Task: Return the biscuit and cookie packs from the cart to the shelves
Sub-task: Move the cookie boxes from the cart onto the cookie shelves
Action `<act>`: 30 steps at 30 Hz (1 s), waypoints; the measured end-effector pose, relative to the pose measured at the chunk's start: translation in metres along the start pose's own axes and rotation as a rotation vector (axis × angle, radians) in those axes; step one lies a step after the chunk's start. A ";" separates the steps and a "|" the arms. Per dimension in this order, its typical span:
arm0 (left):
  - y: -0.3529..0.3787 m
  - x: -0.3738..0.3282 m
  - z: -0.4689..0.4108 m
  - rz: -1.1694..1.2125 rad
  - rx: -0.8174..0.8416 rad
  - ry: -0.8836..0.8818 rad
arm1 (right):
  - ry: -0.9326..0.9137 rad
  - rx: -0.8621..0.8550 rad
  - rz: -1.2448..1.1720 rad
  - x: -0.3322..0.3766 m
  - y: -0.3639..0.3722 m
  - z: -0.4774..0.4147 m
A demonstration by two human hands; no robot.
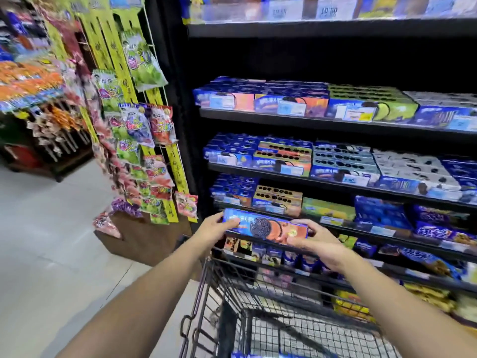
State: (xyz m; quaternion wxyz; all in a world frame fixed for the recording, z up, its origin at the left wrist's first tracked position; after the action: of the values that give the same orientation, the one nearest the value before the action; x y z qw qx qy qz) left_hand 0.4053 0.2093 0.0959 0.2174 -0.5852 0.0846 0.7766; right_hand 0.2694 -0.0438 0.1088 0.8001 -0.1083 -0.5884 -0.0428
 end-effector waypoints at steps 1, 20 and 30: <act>-0.005 0.002 -0.005 -0.070 -0.005 0.032 | -0.032 -0.005 0.048 -0.001 0.003 -0.009; -0.070 0.012 -0.122 -0.610 -0.249 0.155 | -0.297 -0.179 0.384 -0.025 0.049 -0.143; -0.103 0.026 -0.204 -0.560 -0.240 0.319 | -0.380 -0.381 0.443 -0.033 0.089 -0.210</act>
State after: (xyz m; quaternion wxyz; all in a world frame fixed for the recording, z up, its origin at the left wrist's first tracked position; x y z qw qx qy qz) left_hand 0.6224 0.2281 0.0230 0.3358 -0.7213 -0.1384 0.5898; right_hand 0.4730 -0.0062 0.0071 0.6317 -0.3869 -0.6704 0.0435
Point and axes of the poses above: each hand's wrist, its own z-axis away from the middle knuckle, its own y-axis out of the palm, x = y × z, the point moved 9 cm from there along -z, towards the middle knuckle, and after that the axes turned 3 degrees about -y, right-handed, at the moved point
